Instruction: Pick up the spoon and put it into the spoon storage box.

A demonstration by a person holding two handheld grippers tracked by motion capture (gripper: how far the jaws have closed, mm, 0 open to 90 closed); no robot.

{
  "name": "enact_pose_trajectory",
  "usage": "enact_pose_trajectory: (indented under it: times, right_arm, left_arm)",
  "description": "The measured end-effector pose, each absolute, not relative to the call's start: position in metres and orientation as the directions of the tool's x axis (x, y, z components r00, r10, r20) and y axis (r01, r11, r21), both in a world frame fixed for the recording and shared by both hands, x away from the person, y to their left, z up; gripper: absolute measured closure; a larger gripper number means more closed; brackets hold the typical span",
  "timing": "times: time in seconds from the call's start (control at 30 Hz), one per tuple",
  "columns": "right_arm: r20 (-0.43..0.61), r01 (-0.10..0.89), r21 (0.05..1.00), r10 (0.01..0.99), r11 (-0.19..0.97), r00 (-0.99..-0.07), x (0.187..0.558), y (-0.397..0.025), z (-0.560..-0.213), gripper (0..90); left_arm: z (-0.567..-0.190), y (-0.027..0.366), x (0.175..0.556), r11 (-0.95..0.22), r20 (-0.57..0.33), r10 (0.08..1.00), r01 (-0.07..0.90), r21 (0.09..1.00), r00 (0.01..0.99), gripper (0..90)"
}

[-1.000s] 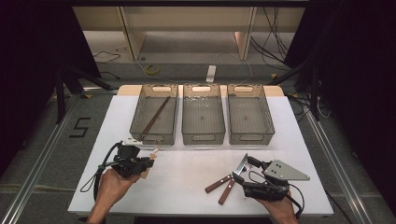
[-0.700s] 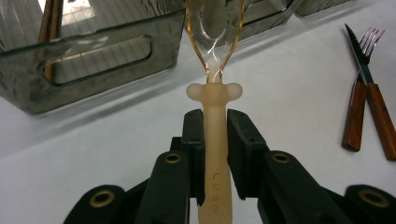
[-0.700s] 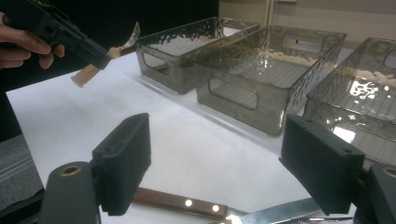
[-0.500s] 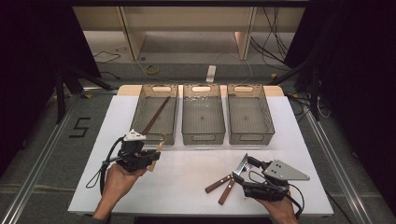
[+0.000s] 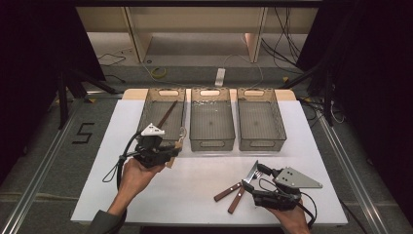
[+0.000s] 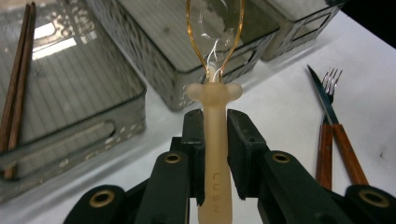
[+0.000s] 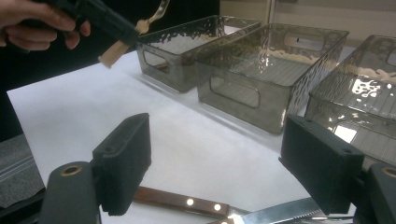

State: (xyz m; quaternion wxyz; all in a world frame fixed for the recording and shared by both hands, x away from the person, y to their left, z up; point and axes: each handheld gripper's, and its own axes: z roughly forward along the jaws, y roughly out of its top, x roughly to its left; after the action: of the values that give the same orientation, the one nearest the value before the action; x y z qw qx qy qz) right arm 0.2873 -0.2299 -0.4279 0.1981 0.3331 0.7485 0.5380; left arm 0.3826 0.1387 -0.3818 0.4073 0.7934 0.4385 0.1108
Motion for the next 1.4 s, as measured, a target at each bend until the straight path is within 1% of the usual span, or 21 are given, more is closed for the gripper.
enact_pose_trajectory:
  times: [0.23,0.3,0.6,0.83,1.17,1.4]
  right_arm:
    - [0.063,0.288,0.937,0.713,0.199,-0.698,0.287,-0.230,-0.428,24.9]
    - [0.063,0.287,0.937,0.713,0.198,-0.698,0.287,-0.230,-0.428,24.9]
    - [0.066,0.289,0.937,0.713,0.197,-0.698,0.288,-0.230,-0.428,24.9]
    - [0.066,0.289,0.937,0.712,0.196,-0.699,0.287,-0.230,-0.428,24.9]
    - [0.070,0.293,0.936,0.714,0.194,-0.697,0.288,-0.231,-0.428,24.9]
    - [0.070,0.293,0.936,0.713,0.194,-0.697,0.288,-0.231,-0.428,24.9]
  left_arm:
    - [-0.375,0.128,0.399,-0.293,-0.162,0.784,0.586,0.755,0.600,77.2]
    - [-0.375,0.127,0.403,-0.279,-0.168,0.786,0.585,0.762,0.594,77.2]
    - [-0.375,0.134,0.418,-0.253,-0.172,0.795,0.576,0.777,0.582,77.2]
    - [-0.371,0.131,0.432,-0.237,-0.176,0.799,0.570,0.787,0.575,77.2]
    - [-0.377,0.120,0.460,-0.217,-0.205,0.796,0.585,0.782,0.570,77.2]
    - [-0.376,0.110,0.471,-0.200,-0.223,0.793,0.587,0.784,0.568,77.2]
